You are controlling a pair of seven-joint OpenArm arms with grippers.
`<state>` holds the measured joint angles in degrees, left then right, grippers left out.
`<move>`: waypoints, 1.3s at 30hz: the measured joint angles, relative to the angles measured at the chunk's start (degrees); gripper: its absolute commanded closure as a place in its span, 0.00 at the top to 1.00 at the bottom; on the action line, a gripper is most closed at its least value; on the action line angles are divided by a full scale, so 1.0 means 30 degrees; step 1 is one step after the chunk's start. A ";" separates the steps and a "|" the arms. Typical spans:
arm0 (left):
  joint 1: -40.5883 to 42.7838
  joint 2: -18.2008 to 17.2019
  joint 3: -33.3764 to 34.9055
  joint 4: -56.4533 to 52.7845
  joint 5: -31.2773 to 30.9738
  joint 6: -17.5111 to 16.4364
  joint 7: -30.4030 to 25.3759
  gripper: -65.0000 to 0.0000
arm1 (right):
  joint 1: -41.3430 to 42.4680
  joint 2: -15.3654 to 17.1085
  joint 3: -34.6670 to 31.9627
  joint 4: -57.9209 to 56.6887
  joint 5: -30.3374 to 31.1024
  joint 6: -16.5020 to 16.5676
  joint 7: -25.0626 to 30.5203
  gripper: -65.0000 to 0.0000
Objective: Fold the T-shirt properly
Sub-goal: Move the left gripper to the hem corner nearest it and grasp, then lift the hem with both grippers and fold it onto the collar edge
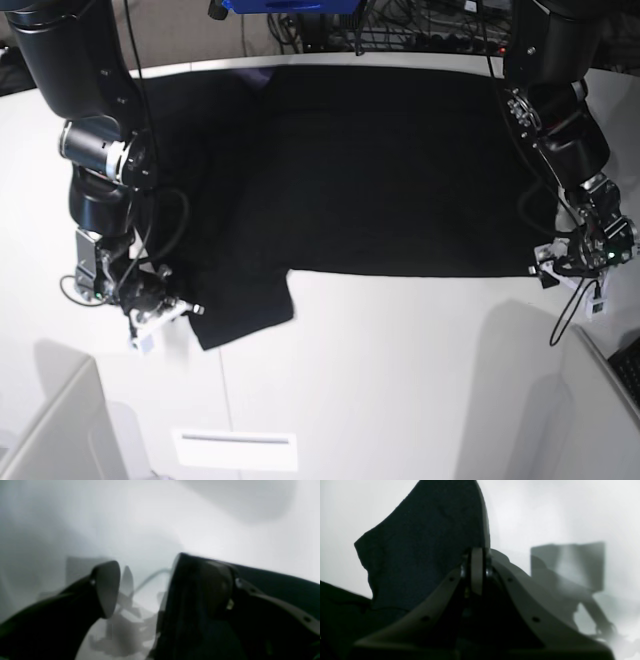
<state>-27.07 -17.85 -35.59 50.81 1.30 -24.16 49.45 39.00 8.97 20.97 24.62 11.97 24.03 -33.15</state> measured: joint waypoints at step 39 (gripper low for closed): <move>0.2980 0.0437 0.1778 0.5537 -0.4291 -0.0066 0.1413 0.00 | -0.4452 -0.0364 -0.0080 1.0717 -0.0299 0.0117 -0.2011 0.00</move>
<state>-18.13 -16.53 -30.26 67.42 -11.57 -24.36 53.69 25.65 7.88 20.73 56.77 11.07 24.38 -39.18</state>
